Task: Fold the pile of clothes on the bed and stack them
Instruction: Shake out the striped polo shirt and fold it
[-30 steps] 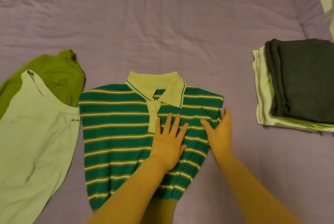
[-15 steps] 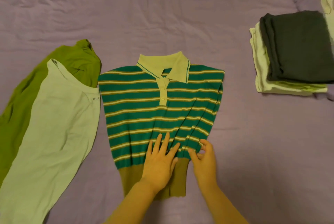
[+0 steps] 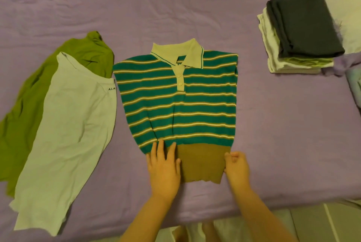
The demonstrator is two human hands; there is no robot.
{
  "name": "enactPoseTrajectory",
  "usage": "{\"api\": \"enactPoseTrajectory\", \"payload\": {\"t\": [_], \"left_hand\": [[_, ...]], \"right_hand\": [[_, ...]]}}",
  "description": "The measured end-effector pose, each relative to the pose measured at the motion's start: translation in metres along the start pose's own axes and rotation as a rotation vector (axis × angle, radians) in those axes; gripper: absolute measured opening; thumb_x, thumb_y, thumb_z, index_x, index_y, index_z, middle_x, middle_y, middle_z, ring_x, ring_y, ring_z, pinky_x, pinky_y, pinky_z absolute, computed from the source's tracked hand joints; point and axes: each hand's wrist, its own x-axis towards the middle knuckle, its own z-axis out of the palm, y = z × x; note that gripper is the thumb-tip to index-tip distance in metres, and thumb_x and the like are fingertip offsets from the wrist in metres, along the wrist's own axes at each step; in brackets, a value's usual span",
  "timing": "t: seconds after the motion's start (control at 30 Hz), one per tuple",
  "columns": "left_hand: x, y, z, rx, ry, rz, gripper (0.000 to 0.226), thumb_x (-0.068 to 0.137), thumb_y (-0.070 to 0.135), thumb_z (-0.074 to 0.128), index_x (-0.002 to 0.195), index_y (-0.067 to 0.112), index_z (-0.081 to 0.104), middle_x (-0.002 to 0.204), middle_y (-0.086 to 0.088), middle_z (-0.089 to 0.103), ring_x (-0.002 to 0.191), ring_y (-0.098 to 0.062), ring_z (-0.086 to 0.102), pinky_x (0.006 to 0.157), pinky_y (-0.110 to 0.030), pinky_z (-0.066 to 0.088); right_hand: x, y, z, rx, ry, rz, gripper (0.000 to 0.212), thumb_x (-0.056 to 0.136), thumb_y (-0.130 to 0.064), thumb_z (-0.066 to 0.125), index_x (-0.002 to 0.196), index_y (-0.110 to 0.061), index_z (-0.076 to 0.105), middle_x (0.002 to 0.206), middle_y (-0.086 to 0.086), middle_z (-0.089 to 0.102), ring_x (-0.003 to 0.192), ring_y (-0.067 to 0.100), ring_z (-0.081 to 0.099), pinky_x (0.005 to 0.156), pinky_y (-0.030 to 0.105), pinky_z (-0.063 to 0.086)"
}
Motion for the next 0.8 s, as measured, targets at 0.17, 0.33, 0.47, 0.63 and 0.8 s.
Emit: {"api": "enactPoseTrajectory", "payload": {"t": [0.17, 0.33, 0.47, 0.63, 0.8], "left_hand": [[0.014, -0.022, -0.010, -0.549, 0.129, -0.558, 0.067, 0.088, 0.017, 0.067, 0.144, 0.004, 0.032, 0.137, -0.022, 0.041, 0.126, -0.036, 0.041, 0.106, -0.047, 0.037], [0.016, -0.028, -0.013, -0.870, 0.038, -0.717, 0.020, 0.088, 0.014, 0.067, 0.098, 0.005, 0.051, 0.085, -0.011, 0.051, 0.085, -0.025, 0.048, 0.078, -0.043, 0.043], [0.000, -0.033, -0.011, -1.033, 0.025, -0.721, 0.020, 0.094, 0.022, 0.058, 0.098, 0.003, 0.052, 0.091, -0.014, 0.056, 0.085, -0.026, 0.053, 0.076, -0.042, 0.047], [-0.015, -0.044, -0.009, -0.954, 0.224, -0.770, 0.014, 0.099, 0.022, 0.049, 0.104, 0.009, 0.045, 0.096, -0.008, 0.054, 0.088, -0.023, 0.053, 0.078, -0.039, 0.047], [-0.033, -0.044, -0.007, -0.814, 0.103, -0.758, 0.038, 0.094, 0.031, 0.058, 0.067, 0.014, 0.037, 0.061, -0.003, 0.041, 0.059, -0.017, 0.039, 0.053, -0.031, 0.029]], "right_hand": [[0.002, -0.006, 0.015, -0.088, -0.077, -0.084, 0.028, 0.095, -0.022, 0.055, 0.115, -0.002, 0.055, 0.110, 0.018, 0.062, 0.103, 0.036, 0.057, 0.081, 0.037, 0.044], [-0.005, 0.013, -0.001, -0.003, 0.140, -0.045, 0.027, 0.099, -0.018, 0.047, 0.113, 0.005, 0.053, 0.112, 0.027, 0.059, 0.100, 0.038, 0.055, 0.077, 0.034, 0.037], [-0.017, 0.013, -0.002, -0.040, 0.038, -0.126, 0.023, 0.100, -0.020, 0.044, 0.107, -0.001, 0.054, 0.101, 0.022, 0.059, 0.092, 0.036, 0.055, 0.067, 0.030, 0.037], [-0.014, 0.015, -0.007, -0.007, 0.137, -0.050, 0.029, 0.100, -0.018, 0.045, 0.112, 0.007, 0.055, 0.111, 0.029, 0.059, 0.099, 0.040, 0.055, 0.079, 0.039, 0.041], [-0.023, 0.022, -0.011, 0.024, 0.062, 0.013, 0.032, 0.098, -0.025, 0.051, 0.098, 0.006, 0.060, 0.097, 0.027, 0.062, 0.080, 0.028, 0.049, 0.068, 0.034, 0.037]]}}
